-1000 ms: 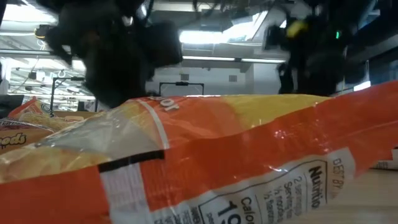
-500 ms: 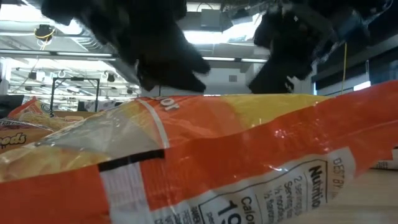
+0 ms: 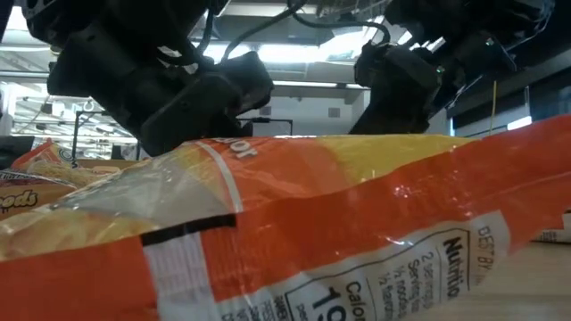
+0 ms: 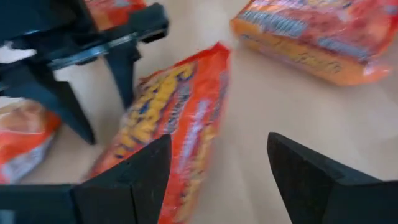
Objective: Sort Maruchan noodles
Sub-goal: Put the red noodle pack into the blue bin
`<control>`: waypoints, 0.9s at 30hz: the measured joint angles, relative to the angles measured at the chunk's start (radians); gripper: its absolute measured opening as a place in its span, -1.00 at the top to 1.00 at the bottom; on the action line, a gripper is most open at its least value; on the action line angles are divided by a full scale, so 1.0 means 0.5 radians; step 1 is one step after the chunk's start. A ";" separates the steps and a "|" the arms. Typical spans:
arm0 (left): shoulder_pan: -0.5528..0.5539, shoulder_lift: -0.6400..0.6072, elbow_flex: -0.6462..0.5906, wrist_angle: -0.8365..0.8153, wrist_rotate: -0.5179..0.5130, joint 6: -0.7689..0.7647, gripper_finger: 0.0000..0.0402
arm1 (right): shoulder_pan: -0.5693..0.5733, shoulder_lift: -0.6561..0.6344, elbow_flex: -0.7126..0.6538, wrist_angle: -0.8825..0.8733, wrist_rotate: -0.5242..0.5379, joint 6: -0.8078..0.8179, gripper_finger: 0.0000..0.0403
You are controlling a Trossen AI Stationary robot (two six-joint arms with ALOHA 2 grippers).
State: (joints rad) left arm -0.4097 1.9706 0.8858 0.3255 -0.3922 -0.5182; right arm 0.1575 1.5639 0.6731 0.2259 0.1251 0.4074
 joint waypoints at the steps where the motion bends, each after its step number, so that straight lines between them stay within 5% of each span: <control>1: 0.001 0.001 0.000 0.003 -0.001 0.001 0.01 | -0.018 0.003 0.000 -0.009 -0.061 0.031 -0.24; 14: 0.002 0.007 -0.003 0.016 -0.077 0.059 0.01 | -0.160 0.215 -0.001 0.273 -0.680 0.404 -0.24; 27: 0.003 0.008 -0.005 0.016 -0.121 0.062 0.02 | -0.159 0.443 0.026 0.607 -0.708 0.644 -0.24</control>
State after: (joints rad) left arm -0.4084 1.9747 0.8834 0.3335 -0.4525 -0.4873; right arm 0.0779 1.7856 0.6862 0.5294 -0.2291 0.7296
